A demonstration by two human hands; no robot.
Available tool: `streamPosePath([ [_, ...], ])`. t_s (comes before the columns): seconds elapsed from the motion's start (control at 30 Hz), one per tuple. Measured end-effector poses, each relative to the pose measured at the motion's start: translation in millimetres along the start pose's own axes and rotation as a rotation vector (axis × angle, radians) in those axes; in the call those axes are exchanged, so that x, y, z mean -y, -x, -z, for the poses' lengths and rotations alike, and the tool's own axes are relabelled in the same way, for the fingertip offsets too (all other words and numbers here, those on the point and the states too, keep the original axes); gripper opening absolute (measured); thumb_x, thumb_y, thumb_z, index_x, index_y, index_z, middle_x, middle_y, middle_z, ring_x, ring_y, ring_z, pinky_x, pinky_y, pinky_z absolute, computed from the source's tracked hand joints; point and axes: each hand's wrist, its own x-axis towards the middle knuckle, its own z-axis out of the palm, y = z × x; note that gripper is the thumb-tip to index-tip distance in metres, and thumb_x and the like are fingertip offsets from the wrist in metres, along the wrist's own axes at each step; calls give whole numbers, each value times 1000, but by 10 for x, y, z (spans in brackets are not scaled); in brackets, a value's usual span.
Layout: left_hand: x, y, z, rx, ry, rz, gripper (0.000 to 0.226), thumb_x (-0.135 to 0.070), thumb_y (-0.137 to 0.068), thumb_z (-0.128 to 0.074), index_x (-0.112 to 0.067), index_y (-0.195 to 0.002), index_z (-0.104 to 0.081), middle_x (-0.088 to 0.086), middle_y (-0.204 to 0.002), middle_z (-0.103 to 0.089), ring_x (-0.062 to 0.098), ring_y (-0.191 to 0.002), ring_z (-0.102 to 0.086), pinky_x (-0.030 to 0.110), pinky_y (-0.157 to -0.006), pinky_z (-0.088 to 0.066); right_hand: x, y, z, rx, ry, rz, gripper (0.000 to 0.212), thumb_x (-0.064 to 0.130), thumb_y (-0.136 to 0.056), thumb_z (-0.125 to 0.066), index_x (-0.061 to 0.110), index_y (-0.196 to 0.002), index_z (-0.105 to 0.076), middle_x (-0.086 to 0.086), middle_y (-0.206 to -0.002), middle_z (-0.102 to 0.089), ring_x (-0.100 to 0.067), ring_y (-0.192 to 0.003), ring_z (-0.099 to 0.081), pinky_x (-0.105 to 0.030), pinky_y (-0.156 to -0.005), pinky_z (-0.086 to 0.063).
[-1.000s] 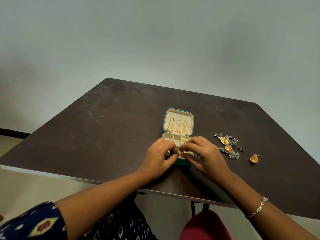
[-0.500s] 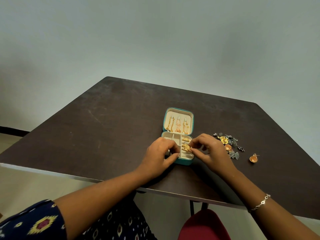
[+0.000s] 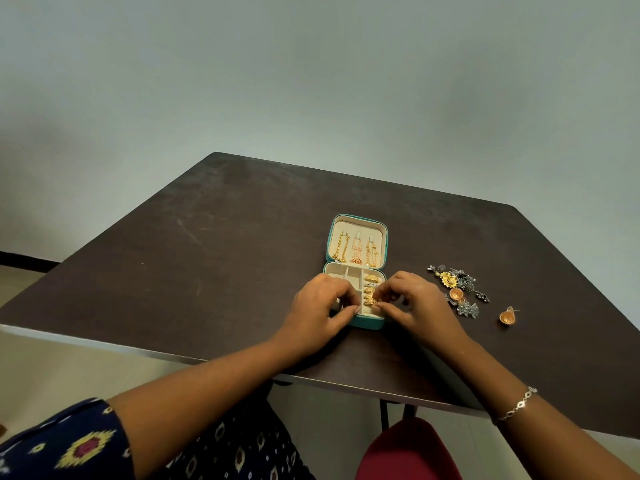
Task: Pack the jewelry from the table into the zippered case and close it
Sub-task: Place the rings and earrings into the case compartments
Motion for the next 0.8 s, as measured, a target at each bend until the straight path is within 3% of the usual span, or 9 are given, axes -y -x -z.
streamPosePath([
  [0.23,2,-3,0,3,-6,2,5,-17,-81,-66,-14,-83,-63,-8,-88,-58,5,-85,-47,12,-71,-37,-16,60,14,-60,109,188,18,13,-74,-58,14,-88,-69,-4,-86,-65,-20,-79,-59,-32,-58,-50],
  [0.43,-7,-7,3,9,-7,4,4,-17,-81,-66,-14,-83,-63,-10,-87,-58,5,-85,-47,15,-71,-39,-54,73,8,-41,113,171,24,13,-75,-50,14,-87,-70,-4,-87,-65,-22,-80,-60,-31,-59,-50],
  [0.67,-6,-5,4,13,-4,2,5,-17,-81,-66,-14,-83,-63,-8,-88,-59,6,-86,-48,19,-72,-41,-111,34,-63,-84,165,94,51,18,-78,-26,8,-104,-68,-13,-98,-60,-27,-90,-55,-29,-64,-43],
  [0.8,-9,-7,7,11,-4,3,4,-17,-81,-66,-15,-83,-63,-13,-87,-54,4,-86,-47,13,-71,-38,-147,39,-94,-54,200,97,54,20,-79,-23,11,-106,-68,-14,-102,-58,-28,-93,-55,-32,-62,-48],
])
